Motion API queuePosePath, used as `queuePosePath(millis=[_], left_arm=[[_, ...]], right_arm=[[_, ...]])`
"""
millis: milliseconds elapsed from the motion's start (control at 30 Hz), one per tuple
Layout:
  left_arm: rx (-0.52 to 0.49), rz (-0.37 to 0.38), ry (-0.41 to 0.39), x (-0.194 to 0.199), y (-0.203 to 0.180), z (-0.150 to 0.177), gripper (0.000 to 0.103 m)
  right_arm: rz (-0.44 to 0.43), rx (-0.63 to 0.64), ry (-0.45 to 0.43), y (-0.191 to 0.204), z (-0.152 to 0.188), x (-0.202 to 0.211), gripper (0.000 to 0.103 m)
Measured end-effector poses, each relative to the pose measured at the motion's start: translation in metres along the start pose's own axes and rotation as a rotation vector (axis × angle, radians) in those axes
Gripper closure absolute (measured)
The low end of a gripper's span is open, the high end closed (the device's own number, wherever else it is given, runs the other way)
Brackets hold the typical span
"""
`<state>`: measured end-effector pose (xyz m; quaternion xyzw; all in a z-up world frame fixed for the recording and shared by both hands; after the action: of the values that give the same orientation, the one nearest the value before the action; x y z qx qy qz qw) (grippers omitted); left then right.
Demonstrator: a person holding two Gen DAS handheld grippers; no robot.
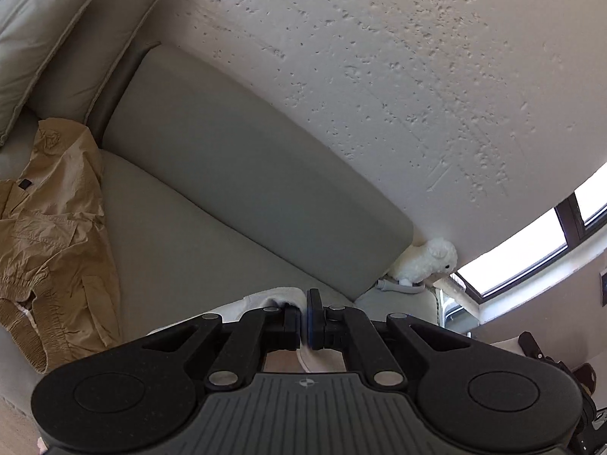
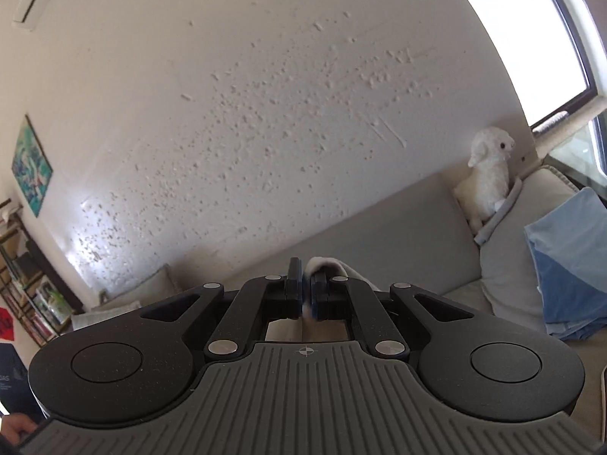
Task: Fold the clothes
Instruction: 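Lift the sweatshirt high with both grippers and shake it out, then lower the sweatshirt onto the sofa and open both grippers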
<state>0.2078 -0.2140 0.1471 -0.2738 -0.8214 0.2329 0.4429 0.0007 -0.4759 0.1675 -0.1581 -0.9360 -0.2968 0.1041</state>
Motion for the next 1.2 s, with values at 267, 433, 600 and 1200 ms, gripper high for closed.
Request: queuePosePath(millis=[267, 433, 600, 1200], left_arm=[[-0.062, 0.089, -0.245, 0.026, -0.066, -0.085, 0.1], [-0.102, -0.005, -0.175, -0.017, -0.021, -0.029, 0.101], [-0.058, -0.114, -0.06, -0.084, 0.067, 0.064, 0.101], [-0.045, -0.324, 0.065, -0.119, 0.207, 0.226, 0.101]], right_arm=[[-0.06, 0.143, -0.262, 0.06, -0.137, -0.023, 0.099], [-0.015, 0.206, -0.205, 0.032, -0.09, -0.031, 0.099], [0.068, 0.101, -0.023, -0.049, 0.017, -0.054, 0.099], [0.295, -0.041, 0.313, -0.19, 0.248, -0.029, 0.099]])
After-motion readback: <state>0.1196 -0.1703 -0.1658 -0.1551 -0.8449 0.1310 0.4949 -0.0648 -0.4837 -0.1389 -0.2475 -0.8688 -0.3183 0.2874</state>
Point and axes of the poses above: each gripper's, at about its wrist camera, not at the fingertips, and x roughly against the way its jaws point, y to its left, z to its underside, the point moved 10 cm from there along -x, roughly the way its jaws point, and after that the axes turned 1 degree about y, right-handed, at the moved point
